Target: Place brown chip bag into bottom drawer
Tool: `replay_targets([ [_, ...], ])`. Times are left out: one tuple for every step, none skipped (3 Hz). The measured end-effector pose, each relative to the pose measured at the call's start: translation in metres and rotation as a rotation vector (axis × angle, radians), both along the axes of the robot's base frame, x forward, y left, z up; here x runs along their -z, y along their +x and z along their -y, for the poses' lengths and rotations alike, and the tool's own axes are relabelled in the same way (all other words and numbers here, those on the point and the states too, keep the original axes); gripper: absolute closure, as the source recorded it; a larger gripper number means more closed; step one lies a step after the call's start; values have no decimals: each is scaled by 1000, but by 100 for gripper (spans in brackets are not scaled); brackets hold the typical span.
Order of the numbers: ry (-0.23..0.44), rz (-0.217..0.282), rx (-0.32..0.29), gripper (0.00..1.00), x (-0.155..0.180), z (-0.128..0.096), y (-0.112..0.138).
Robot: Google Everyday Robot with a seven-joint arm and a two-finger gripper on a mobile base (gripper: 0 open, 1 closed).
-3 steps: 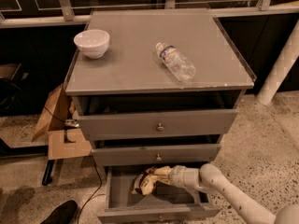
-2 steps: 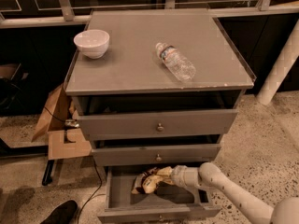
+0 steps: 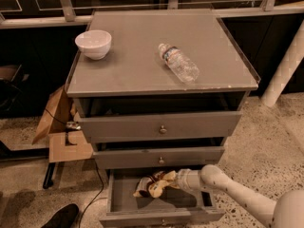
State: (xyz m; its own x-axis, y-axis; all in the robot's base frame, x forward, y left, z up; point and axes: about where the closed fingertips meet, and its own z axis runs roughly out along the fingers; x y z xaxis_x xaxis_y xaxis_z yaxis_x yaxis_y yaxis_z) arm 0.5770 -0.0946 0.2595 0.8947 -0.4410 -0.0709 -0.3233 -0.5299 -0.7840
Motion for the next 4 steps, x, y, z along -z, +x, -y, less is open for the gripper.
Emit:
replay_targets([
  [-74,1,6,100,6,13,-1],
  [-134,2,16,100,16,26,1],
  [-150,2,16,100,28,36,5],
  [-152,-11,20,100,44,43,14],
])
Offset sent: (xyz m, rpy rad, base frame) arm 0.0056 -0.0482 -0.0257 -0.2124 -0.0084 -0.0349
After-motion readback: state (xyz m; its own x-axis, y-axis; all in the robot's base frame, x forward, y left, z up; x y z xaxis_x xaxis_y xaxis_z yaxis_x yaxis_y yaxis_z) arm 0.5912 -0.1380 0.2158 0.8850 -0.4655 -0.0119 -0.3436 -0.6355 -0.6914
